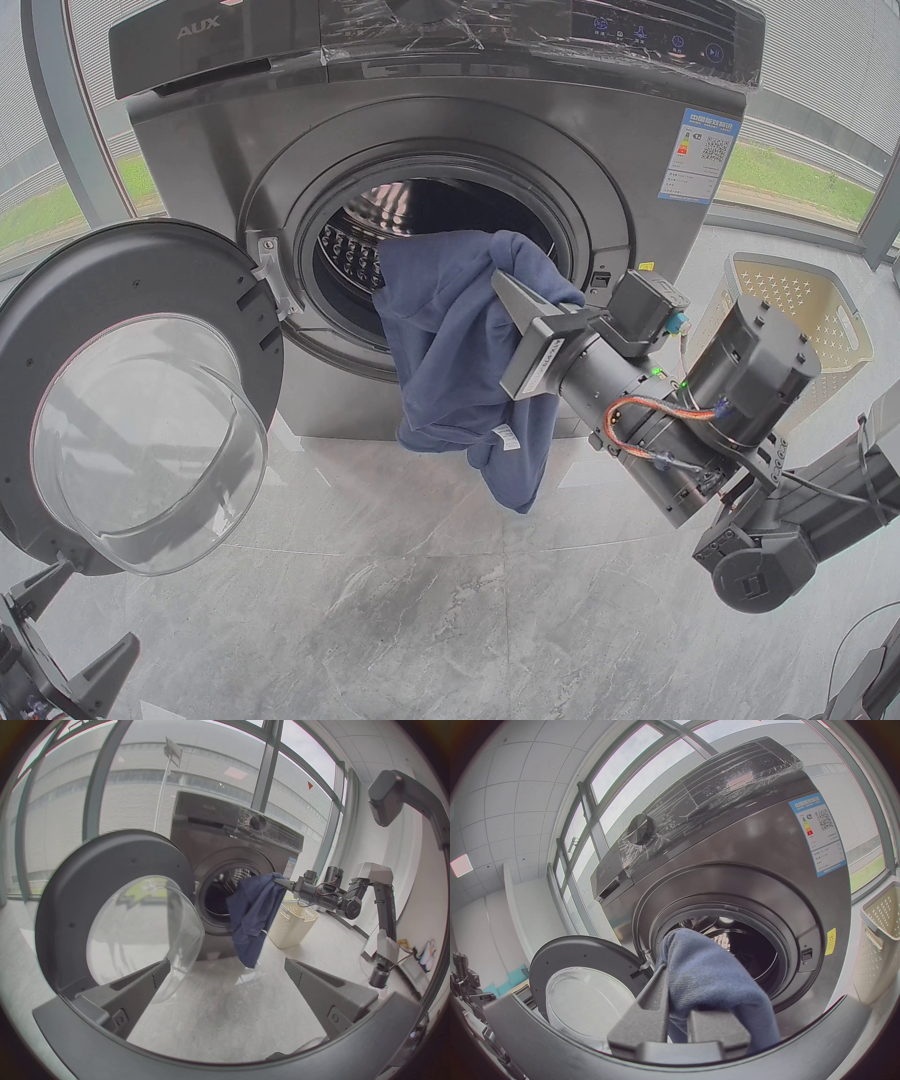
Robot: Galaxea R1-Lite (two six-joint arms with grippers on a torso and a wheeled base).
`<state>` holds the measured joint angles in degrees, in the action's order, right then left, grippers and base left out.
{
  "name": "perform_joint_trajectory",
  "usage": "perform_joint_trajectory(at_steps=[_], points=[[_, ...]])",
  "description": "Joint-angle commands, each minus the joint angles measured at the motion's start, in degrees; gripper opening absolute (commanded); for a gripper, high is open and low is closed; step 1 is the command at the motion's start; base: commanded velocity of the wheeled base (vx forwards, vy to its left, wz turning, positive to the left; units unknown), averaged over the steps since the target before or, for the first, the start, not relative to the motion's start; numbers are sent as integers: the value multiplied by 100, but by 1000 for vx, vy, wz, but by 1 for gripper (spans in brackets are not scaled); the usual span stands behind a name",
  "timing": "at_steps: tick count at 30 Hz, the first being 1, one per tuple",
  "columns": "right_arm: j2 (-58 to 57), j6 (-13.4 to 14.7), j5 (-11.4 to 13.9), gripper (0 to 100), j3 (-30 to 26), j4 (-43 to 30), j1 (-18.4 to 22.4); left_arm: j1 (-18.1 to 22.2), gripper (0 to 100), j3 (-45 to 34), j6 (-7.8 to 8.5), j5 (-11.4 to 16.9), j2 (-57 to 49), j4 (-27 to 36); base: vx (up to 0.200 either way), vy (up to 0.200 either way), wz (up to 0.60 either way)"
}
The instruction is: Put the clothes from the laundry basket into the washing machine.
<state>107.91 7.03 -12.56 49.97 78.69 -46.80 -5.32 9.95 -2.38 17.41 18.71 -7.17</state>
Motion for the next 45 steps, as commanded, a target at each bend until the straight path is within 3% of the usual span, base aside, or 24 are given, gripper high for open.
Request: perform_joint_trajectory(at_steps=[1, 5, 7, 11, 19, 23, 34, 40, 45], points=[[292, 0, 25, 0, 408, -38, 39, -681, 100, 324, -96, 404, 2488, -1059, 0, 0, 0], [292, 0, 34, 0, 408, -47, 48, -1015, 100, 359, -114, 360, 3244, -1656, 0, 0, 0], [283, 0, 43, 0, 496, -73, 48, -1305, 100, 385, -202, 360, 3930, -2131, 0, 0, 0], [248, 26, 148, 0, 628, -240, 101, -1402, 100, 491, -263, 377, 4659, -2658, 0, 0, 0], [248, 96, 148, 0, 786, -319, 136, -1991, 100, 658, -246, 202, 5925, -3511, 0, 0, 0], [248, 96, 148, 0, 813, -337, 127, -2026, 100, 860, -254, 166, 6426, -3818, 0, 0, 0], [239, 96, 148, 0, 777, -319, 92, -2149, 100, 1299, -272, 404, 7621, -4609, 0, 0, 0], [230, 96, 148, 0, 760, -319, 74, -2184, 100, 1484, -465, 439, 8025, -4952, 0, 0, 0], [230, 96, 139, 0, 751, -319, 66, -2176, 100, 1739, -474, 430, 8298, -4952, 0, 0, 0]])
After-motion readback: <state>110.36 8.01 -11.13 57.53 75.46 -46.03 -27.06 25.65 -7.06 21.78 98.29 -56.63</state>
